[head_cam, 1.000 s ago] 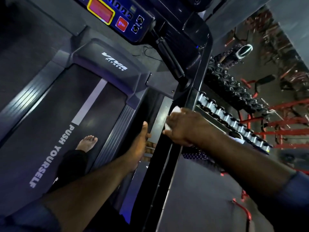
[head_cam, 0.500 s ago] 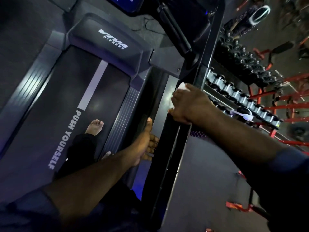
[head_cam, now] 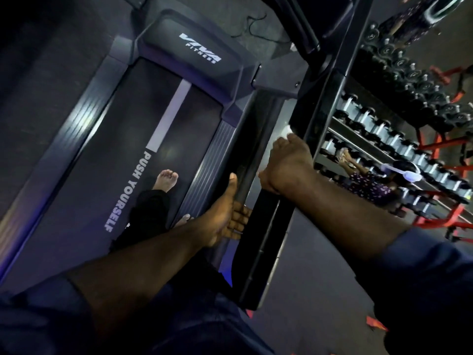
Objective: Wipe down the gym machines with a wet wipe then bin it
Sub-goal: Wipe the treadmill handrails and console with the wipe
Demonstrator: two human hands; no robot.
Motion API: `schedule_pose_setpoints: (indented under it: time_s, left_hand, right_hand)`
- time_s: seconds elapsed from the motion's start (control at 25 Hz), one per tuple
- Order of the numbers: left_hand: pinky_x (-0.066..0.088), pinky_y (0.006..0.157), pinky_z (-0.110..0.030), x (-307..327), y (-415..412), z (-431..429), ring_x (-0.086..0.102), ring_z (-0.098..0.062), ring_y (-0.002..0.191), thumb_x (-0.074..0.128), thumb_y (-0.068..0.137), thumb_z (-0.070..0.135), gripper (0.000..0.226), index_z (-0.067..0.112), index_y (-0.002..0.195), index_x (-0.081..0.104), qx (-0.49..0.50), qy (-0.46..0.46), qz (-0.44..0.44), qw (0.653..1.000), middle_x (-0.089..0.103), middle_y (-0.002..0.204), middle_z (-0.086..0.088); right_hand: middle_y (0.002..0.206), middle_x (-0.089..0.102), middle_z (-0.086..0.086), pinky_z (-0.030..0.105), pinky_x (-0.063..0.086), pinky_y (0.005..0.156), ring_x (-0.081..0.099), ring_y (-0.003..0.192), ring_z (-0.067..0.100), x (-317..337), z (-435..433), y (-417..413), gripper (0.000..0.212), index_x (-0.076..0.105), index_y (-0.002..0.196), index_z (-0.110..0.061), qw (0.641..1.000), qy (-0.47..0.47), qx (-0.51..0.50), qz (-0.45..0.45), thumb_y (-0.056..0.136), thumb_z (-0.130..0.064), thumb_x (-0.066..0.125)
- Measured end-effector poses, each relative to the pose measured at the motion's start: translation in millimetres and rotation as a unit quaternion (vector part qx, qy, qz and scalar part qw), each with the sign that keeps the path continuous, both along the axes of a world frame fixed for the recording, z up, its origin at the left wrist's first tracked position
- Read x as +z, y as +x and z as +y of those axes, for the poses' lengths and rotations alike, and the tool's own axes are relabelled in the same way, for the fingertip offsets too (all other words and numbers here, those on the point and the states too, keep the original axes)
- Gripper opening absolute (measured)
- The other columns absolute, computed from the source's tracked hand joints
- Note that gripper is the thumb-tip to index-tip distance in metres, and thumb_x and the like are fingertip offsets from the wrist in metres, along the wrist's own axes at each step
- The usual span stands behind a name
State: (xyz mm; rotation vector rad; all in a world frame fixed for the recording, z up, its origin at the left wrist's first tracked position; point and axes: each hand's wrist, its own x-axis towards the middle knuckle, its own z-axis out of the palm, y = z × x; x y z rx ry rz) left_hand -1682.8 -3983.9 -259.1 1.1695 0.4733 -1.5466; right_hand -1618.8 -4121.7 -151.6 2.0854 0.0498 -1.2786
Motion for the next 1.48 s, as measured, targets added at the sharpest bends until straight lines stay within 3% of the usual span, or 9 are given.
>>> schedule_pose_setpoints:
  time_s: [0.2, 0.36, 0.56, 0.68, 0.84, 1.08, 1.24, 1.32, 1.48]
  left_hand:
    - [0.057, 0.074, -0.035, 17, -38, 24, 0.059, -0.018, 0.068, 0.023, 0.083, 0.093, 0.097, 0.008, 0.097, 0.07, 0.003, 0.034, -0.028, 0.999, 0.063, 0.071, -0.002]
    - [0.058, 0.093, -0.048, 14, -54, 44, 0.062, -0.029, 0.082, 0.024, 0.088, 0.09, 0.102, 0.001, 0.104, 0.071, -0.007, 0.022, -0.022, 0.999, 0.067, 0.083, -0.01]
    - [0.05, 0.075, -0.034, 15, -47, 66, 0.063, -0.027, 0.084, 0.022, 0.094, 0.083, 0.086, 0.01, 0.098, 0.066, 0.005, 0.005, -0.059, 0.998, 0.067, 0.092, -0.015]
    - [0.043, 0.066, -0.03, 17, -44, 72, 0.054, -0.021, 0.08, 0.023, 0.091, 0.086, 0.079, 0.016, 0.095, 0.06, 0.008, -0.012, -0.075, 0.997, 0.06, 0.094, -0.011]
    - [0.044, 0.075, -0.033, 4, -46, 83, 0.052, -0.02, 0.089, 0.023, 0.091, 0.087, 0.085, 0.015, 0.108, 0.066, 0.016, 0.01, -0.102, 0.995, 0.061, 0.098, -0.005]
    - [0.04, 0.079, -0.035, 20, -47, 92, 0.048, -0.02, 0.092, 0.021, 0.092, 0.087, 0.083, 0.018, 0.111, 0.062, -0.008, -0.014, -0.138, 0.99, 0.057, 0.103, -0.004]
    - [0.04, 0.078, -0.036, 22, -48, 88, 0.047, -0.022, 0.094, 0.02, 0.093, 0.087, 0.079, 0.019, 0.105, 0.059, -0.021, -0.029, -0.148, 0.988, 0.055, 0.103, -0.005]
    - [0.044, 0.081, -0.036, 19, -47, 89, 0.051, -0.021, 0.093, 0.021, 0.092, 0.087, 0.084, 0.017, 0.111, 0.063, -0.024, -0.015, -0.153, 0.988, 0.06, 0.103, -0.004]
    - [0.042, 0.075, -0.035, 37, -45, 84, 0.048, -0.02, 0.085, 0.024, 0.093, 0.086, 0.076, 0.019, 0.094, 0.059, -0.051, -0.027, -0.174, 0.983, 0.055, 0.096, -0.004]
  right_hand:
    - [0.171, 0.024, 0.002, 0.042, 0.0, 0.128, 0.012, 0.16, 0.018, 20, 6, -33, 0.074, 0.032, 0.162, -0.016, 0.996, 0.08, -0.032, 0.001, 0.105, -0.062, 0.025]
    - [0.173, 0.018, 0.007, 0.048, 0.0, 0.129, 0.008, 0.161, 0.024, 6, 22, -34, 0.077, 0.023, 0.164, -0.017, 1.0, 0.002, -0.002, -0.005, 0.105, -0.066, 0.018]
    - [0.168, 0.033, 0.003, 0.043, 0.012, 0.128, 0.025, 0.156, 0.021, 12, 72, -95, 0.072, 0.036, 0.16, -0.017, 0.995, 0.096, -0.009, 0.022, 0.105, -0.062, 0.027]
    - [0.173, 0.018, -0.001, 0.043, -0.002, 0.129, 0.01, 0.16, 0.015, 26, 73, -102, 0.08, 0.022, 0.165, -0.018, 0.996, 0.082, -0.048, 0.004, 0.103, -0.068, 0.023]
    - [0.174, 0.009, 0.008, 0.045, -0.007, 0.129, 0.002, 0.161, 0.022, 4, 95, -109, 0.086, 0.007, 0.165, -0.009, 0.999, 0.006, -0.023, -0.037, 0.104, -0.068, 0.021]
    - [0.157, 0.049, 0.003, 0.042, 0.019, 0.125, 0.037, 0.148, 0.02, 5, 126, -187, 0.075, 0.051, 0.151, -0.015, 0.988, 0.149, -0.02, -0.034, 0.101, -0.068, 0.033]
    - [0.16, 0.044, 0.004, 0.044, 0.008, 0.129, 0.031, 0.153, 0.022, -8, 129, -186, 0.064, 0.045, 0.155, -0.015, 0.988, 0.127, -0.02, -0.086, 0.106, -0.055, 0.035]
    - [0.157, 0.048, 0.011, 0.046, 0.015, 0.128, 0.036, 0.15, 0.028, -18, 137, -190, 0.056, 0.047, 0.152, -0.011, 0.987, 0.118, -0.019, -0.105, 0.108, -0.042, 0.035]
    - [0.105, 0.073, 0.008, 0.044, 0.042, 0.107, 0.064, 0.105, 0.029, -16, 125, -232, 0.048, 0.076, 0.103, -0.014, 0.949, 0.253, 0.039, -0.183, 0.1, -0.018, 0.029]
